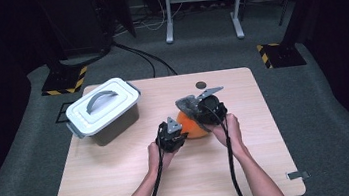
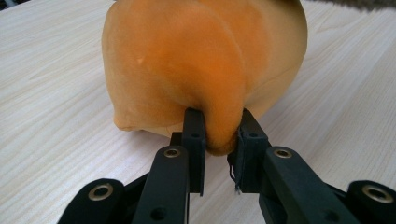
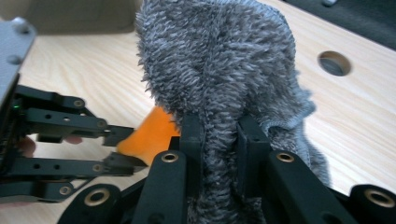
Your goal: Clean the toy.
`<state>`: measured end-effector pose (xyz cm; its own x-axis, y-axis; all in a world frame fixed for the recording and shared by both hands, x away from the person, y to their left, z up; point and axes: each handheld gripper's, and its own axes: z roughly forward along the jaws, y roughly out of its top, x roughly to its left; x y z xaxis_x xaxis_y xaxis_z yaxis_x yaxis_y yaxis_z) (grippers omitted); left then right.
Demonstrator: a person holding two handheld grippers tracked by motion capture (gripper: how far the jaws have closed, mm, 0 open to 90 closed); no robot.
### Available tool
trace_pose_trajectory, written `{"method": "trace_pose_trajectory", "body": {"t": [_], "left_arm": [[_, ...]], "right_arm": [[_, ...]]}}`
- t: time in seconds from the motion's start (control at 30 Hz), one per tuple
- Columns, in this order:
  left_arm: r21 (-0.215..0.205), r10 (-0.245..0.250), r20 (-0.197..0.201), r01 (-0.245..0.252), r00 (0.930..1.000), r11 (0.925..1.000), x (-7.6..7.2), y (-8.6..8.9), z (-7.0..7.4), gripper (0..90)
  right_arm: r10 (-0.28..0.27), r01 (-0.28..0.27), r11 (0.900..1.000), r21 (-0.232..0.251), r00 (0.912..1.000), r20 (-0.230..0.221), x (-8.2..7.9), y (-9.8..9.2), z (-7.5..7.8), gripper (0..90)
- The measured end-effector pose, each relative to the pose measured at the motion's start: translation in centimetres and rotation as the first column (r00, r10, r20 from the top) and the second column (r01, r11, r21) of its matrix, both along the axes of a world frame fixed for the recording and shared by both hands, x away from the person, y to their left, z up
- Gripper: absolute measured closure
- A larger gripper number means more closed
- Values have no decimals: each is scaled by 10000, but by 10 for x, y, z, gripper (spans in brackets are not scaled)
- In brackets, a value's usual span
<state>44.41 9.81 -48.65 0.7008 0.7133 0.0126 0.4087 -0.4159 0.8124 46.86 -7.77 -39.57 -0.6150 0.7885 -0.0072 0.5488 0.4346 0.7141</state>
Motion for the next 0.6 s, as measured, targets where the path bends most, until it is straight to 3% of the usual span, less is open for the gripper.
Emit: {"method": "trace_pose_trajectory", "body": {"t": [0.2,0.27,0.4,0.43,0.6], "left_arm": [[170,-110,-116,112,9999,9998,1,1,0,774],[128,-121,-113,123,9999,9998,1,0,1,774],[145,-114,-83,116,9999,9998,0,-2,1,775],[126,-154,-115,155,9998,9998,0,-1,1,775],[44,-156,-153,157,9998,9999,1,-1,0,774]], "right_arm": [[-9,6,9999,-165,9999,-156,6,2,-9,759],[-288,289,9987,-419,9996,26,5,1,-10,760],[-358,361,9982,-488,9993,76,6,-8,-12,760],[-511,510,9984,-227,9987,-23,7,-11,-12,761],[-1015,1012,9942,-352,9948,-72,10,-26,-16,761]]}}
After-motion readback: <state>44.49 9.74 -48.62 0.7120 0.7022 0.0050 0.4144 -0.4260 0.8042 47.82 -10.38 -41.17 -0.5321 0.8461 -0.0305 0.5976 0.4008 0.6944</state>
